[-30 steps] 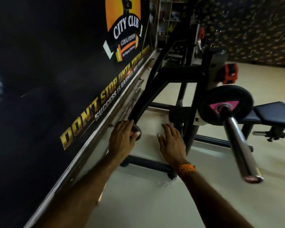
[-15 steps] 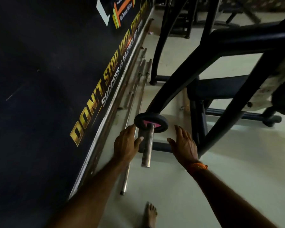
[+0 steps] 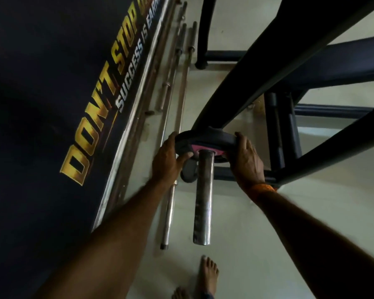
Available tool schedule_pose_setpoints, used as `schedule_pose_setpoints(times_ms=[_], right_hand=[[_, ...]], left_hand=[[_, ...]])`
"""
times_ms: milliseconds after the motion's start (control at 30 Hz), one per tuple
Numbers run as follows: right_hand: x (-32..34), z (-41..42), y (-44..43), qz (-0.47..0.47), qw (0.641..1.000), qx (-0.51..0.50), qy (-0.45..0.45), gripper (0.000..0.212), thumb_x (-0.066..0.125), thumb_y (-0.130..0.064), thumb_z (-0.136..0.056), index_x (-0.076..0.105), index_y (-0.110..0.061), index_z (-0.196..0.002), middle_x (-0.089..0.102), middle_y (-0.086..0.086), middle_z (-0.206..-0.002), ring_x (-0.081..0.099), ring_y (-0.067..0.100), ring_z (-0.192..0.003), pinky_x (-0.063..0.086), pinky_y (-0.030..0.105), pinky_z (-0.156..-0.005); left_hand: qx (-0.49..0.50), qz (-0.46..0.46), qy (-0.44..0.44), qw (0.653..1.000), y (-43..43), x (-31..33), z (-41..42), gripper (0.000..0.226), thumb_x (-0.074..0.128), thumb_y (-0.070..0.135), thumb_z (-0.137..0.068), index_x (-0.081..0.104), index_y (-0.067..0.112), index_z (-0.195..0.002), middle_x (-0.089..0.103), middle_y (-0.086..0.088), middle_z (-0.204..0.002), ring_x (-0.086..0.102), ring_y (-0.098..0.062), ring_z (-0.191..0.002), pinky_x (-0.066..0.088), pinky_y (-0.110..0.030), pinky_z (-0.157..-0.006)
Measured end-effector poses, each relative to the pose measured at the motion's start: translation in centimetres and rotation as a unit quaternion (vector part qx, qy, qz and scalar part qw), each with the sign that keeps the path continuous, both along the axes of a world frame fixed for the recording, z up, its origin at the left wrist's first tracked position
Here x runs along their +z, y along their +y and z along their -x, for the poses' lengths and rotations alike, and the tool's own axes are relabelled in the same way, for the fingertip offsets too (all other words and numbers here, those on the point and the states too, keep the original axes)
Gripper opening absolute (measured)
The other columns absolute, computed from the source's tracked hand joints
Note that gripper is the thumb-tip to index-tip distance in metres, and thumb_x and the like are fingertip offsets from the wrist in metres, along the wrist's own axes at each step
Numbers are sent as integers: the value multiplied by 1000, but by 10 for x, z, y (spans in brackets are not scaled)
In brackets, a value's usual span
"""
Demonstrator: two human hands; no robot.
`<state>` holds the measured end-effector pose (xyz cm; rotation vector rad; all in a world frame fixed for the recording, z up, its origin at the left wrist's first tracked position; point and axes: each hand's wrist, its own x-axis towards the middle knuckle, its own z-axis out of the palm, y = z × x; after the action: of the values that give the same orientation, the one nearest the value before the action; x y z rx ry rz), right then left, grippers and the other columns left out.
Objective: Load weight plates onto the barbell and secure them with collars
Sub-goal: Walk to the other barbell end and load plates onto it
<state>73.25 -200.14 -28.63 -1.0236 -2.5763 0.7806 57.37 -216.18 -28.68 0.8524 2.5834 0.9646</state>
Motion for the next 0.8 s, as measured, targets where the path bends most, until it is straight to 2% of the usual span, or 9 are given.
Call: schedule_pose_setpoints(times_ms=[67, 167, 267, 433, 533, 633, 800], right_hand=[[-10, 5, 2, 11, 999, -13, 34, 42, 61, -23, -97, 40, -16, -132, 57, 10, -126, 61, 25, -108, 59, 45, -85], [-18, 3, 5, 18, 999, -6, 50, 35, 61, -23, -97, 39, -19, -125, 57, 7, -123, 61, 22, -107, 60, 42, -84], [-17, 4, 7, 25, 998, 2, 53, 32, 57, -23, -96, 40, -18, -123, 57, 8, -122, 60, 22, -107, 59, 40, -86], [-9, -1, 3, 32, 999, -4, 42, 31, 61, -21, -97, 44, -15, -122, 59, 9, -120, 61, 23, -103, 57, 35, -82], [-8, -20, -16, 39, 999, -4, 31, 29, 62, -16, -97, 43, -17, -119, 60, 9, -117, 63, 25, -101, 59, 41, -82], [-9, -47, -46, 42, 999, -18, 27, 33, 61, -3, -93, 43, -18, -116, 61, 8, -115, 63, 26, -102, 60, 44, -81], [-13, -101, -109, 54, 998, -37, 24, 35, 59, -2, -94, 40, -19, -118, 61, 9, -118, 63, 25, -100, 61, 38, -78]], left_hand=[[32, -44, 3, 999, 9, -10, 3, 59, 76, 36, -85, 53, 12, -134, 66, -7, -125, 62, -24, -115, 40, -21, -83], [57, -88, -23, 994, 17, -17, 3, 56, 81, 31, -81, 56, 10, -126, 64, 6, -114, 59, -11, -104, 39, -18, -81], [54, -102, -33, 993, 20, -22, 3, 56, 79, 30, -82, 54, 11, -128, 65, -2, -122, 59, -15, -109, 45, -25, -85], [45, -82, -16, 995, 6, -29, -7, 60, 76, 36, -85, 51, 8, -131, 65, -12, -123, 63, -25, -112, 47, -26, -83], [39, -77, -14, 996, -16, -28, -27, 57, 77, 35, -84, 52, 9, -128, 66, -10, -119, 65, -25, -110, 52, -28, -83], [35, -69, -14, 997, -44, -24, -53, 56, 77, 34, -85, 52, 9, -128, 66, -9, -118, 65, -24, -108, 48, -25, -81], [34, -43, -5, 998, -101, -17, -108, 69, 77, 35, -83, 50, 3, -137, 65, -15, -123, 63, -27, -111, 43, -25, -83]])
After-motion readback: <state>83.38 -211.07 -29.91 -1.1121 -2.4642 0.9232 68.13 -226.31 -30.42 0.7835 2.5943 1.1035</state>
